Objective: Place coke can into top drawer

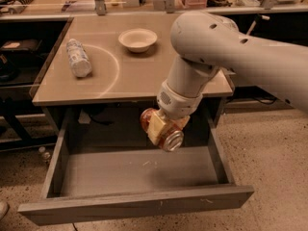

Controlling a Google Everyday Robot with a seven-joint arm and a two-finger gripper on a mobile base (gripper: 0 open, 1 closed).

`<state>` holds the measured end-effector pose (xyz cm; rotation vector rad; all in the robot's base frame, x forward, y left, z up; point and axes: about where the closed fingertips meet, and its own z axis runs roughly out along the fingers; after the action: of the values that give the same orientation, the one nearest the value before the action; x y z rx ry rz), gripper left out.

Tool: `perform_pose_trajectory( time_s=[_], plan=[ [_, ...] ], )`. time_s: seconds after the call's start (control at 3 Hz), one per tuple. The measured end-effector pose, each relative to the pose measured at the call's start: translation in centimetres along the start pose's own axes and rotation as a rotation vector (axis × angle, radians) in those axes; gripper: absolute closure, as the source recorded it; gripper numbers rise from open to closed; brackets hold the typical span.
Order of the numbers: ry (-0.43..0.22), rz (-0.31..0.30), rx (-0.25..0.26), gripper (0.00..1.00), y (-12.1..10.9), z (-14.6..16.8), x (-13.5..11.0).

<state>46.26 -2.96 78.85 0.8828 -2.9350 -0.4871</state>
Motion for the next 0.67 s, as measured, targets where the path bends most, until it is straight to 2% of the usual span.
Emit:
perform_pose_trajectory(
  time_s=[0.33, 0.67],
  plan=[
    [0.039, 0.049, -0.037, 1.0, -0.4, 3.9, 1.1],
    [0.047, 0.117, -0.09, 1.0, -1.7, 8.9, 1.0]
  ],
)
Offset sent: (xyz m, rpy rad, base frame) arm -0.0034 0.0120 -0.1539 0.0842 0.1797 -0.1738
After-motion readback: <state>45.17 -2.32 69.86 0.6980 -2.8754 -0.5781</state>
